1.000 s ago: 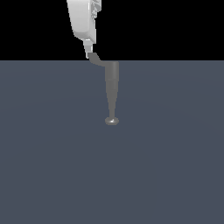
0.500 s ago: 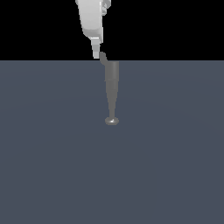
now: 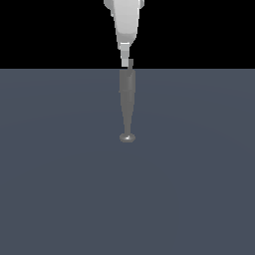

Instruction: Turn on the faucet by rotating a designated handle.

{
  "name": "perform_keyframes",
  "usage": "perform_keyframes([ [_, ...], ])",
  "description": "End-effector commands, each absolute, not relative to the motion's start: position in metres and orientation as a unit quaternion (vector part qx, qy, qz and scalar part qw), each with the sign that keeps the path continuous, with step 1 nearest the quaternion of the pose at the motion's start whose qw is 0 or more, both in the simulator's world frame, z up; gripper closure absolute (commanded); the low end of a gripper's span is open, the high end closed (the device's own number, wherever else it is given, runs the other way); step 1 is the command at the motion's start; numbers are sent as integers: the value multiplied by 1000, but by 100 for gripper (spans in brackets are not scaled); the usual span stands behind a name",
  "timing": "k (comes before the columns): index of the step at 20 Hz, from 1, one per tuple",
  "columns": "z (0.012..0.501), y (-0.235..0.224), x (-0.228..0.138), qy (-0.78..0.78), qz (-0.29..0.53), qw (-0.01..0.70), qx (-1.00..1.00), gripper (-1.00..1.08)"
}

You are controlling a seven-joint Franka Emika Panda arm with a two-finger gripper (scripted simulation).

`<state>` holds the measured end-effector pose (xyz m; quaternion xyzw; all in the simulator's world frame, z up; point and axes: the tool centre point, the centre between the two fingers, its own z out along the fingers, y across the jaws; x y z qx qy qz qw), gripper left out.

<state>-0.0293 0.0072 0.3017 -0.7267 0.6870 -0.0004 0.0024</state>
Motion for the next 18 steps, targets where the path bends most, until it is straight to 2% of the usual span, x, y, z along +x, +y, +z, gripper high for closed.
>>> perform_keyframes([
  [1,300,-22,-29,695,-1,1,-719,108],
  [6,300,-53,-28,696,0,0,-718,108],
  [7,300,-53,-28,696,0,0,-718,108],
  [8,302,-26,-26,682,0,3,-731,108],
  [18,301,-53,-4,687,0,2,-727,108],
])
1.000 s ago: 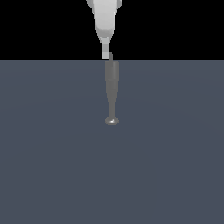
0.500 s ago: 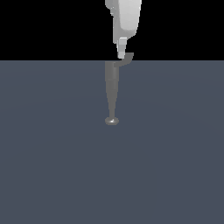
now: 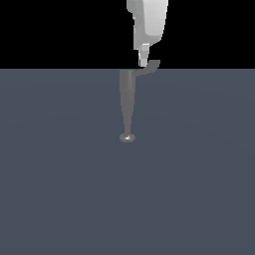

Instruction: Turn on the faucet by rotating a designated handle.

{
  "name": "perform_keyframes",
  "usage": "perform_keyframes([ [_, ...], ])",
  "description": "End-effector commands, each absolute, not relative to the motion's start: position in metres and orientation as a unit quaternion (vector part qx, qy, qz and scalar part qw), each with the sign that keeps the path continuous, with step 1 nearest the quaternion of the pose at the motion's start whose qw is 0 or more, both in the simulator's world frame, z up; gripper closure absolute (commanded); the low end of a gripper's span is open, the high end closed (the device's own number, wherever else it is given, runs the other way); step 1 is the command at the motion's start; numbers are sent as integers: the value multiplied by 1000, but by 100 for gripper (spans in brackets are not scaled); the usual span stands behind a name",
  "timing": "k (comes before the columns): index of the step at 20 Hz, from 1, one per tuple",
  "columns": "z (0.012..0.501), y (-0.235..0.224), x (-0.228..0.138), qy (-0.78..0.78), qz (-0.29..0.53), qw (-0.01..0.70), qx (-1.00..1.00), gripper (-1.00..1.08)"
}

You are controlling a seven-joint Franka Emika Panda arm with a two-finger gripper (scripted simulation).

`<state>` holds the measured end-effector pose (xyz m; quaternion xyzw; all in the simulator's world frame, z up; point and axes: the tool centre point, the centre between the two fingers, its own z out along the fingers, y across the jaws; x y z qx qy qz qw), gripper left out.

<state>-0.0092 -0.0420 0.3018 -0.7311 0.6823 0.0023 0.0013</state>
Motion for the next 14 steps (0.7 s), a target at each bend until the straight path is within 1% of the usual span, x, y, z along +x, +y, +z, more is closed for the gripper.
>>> perform_keyframes([
  [1,301,-56,-2,687,0,2,-726,108],
  [14,300,-89,25,693,0,1,-721,108],
])
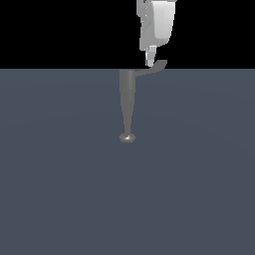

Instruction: Turn on the faucet by rotating a designated handle.

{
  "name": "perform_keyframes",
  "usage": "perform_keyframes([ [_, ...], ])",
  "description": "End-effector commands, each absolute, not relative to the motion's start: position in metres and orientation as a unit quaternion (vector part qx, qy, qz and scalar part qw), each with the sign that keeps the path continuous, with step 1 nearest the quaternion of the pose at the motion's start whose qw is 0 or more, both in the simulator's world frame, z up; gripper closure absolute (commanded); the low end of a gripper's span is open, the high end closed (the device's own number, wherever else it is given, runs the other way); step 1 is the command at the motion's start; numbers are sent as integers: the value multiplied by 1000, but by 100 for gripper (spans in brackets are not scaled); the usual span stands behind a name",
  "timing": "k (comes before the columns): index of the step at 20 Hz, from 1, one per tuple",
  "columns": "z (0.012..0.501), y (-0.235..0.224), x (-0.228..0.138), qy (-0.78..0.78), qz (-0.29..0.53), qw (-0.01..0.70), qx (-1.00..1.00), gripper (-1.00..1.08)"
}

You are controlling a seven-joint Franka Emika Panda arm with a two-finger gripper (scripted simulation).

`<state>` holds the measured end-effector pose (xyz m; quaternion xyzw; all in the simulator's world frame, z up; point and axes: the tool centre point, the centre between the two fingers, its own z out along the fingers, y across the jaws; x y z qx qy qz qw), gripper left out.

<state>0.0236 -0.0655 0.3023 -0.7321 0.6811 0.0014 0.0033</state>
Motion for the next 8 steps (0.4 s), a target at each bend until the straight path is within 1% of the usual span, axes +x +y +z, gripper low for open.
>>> perform_keyframes([
  [1,300,-91,27,693,0,1,-721,108],
  [8,300,-106,39,696,0,0,-718,108],
])
